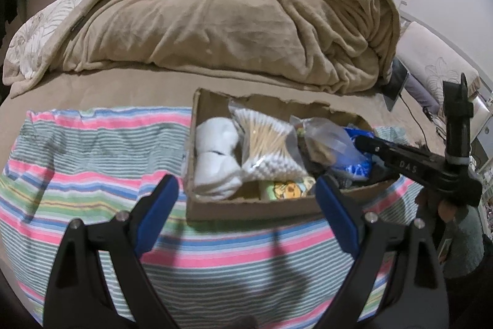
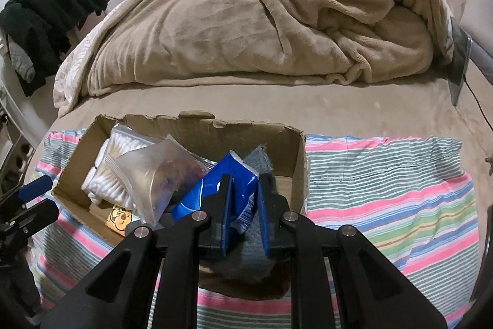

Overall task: Organize objects
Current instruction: 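Open the right tool to drop the blue packet and withdraw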

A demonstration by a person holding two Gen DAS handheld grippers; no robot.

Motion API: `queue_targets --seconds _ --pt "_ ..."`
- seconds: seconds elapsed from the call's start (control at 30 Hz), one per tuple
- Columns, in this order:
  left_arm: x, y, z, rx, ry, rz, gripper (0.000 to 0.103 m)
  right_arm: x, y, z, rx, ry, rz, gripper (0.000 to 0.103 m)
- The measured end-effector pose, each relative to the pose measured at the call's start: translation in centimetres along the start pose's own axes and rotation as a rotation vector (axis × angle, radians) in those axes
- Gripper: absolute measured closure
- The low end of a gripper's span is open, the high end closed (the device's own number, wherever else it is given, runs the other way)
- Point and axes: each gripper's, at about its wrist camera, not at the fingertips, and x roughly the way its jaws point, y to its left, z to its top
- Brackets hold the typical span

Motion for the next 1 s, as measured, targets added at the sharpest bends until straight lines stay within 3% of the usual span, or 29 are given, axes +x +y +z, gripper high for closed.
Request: queue_targets --seconds 0.23,0.5,1.0 --pt "-1.1 0.0 -0.1 -0.008 -0.015 0.0 0.012 -1.1 0.1 0.2 0.019 -0.004 0.013 0.079" --pt "-3.5 -0.3 -0.6 -0.008 -0.038 -0.006 0.012 -4.0 1.5 -0.3 0.007 -0.03 0.015 0.054" --pt "-9.1 -1.2 -3.3 -0.011 -0.067 -0.021 0.012 -10.0 4.7 -2.9 -0.033 -0.063 0.02 0.047"
